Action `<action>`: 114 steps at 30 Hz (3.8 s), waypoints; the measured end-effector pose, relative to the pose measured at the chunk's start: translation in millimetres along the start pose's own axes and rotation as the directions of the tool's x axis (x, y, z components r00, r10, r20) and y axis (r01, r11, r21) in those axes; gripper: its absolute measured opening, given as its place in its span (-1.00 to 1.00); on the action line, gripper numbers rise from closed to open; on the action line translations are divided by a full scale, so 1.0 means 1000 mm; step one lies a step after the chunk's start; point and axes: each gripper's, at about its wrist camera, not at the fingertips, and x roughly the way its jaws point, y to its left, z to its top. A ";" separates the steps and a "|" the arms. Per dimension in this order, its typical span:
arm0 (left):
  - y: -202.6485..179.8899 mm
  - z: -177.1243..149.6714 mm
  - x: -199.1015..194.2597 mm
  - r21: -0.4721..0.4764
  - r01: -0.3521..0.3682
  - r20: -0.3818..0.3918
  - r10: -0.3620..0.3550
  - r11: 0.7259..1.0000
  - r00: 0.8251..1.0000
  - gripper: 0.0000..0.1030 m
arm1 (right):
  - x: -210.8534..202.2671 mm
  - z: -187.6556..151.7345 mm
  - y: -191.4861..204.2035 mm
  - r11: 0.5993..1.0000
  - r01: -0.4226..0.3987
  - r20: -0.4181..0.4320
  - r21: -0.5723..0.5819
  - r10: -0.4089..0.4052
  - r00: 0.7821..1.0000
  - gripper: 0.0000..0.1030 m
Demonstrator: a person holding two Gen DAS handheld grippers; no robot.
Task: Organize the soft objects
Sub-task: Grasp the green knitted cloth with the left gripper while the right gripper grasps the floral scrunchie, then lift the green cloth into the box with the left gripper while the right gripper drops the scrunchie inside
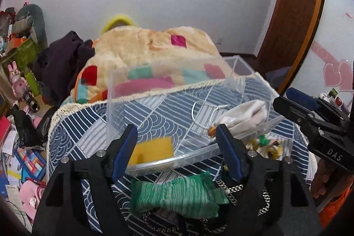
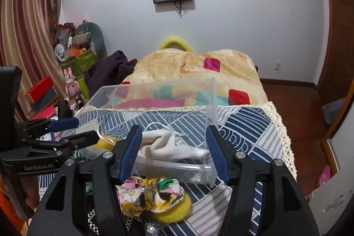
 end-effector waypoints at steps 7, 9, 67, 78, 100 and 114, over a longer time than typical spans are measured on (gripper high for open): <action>-0.002 -0.002 -0.040 0.017 -0.021 0.094 0.019 1.000 0.995 0.78 | -0.027 -0.004 -0.004 1.000 -0.010 0.052 0.016 0.009 0.999 0.29; -0.001 -0.008 -0.046 0.016 -0.021 0.102 0.019 1.000 0.995 0.81 | -0.030 -0.008 -0.003 1.000 -0.010 0.052 0.013 0.009 0.999 0.29; 0.013 -0.057 -0.067 -0.030 0.086 0.073 -0.084 0.996 0.994 -0.76 | 0.019 -0.052 0.037 0.987 -0.108 -0.169 -0.118 0.088 0.982 -0.73; 0.018 -0.027 -0.087 -0.015 0.053 0.176 -0.050 0.998 0.983 -0.76 | -0.047 -0.015 0.029 0.992 -0.107 0.059 -0.074 0.111 0.992 -0.75; 0.023 0.008 0.018 -0.060 0.014 0.074 -0.010 0.998 0.997 -0.76 | 0.044 0.012 0.053 0.997 -0.004 -0.023 -0.081 0.002 1.000 -0.75; 0.010 -0.002 0.031 0.000 -0.033 0.005 0.033 0.999 0.999 -0.35 | 0.038 0.004 0.038 0.996 -0.040 -0.106 -0.074 0.032 0.994 -0.31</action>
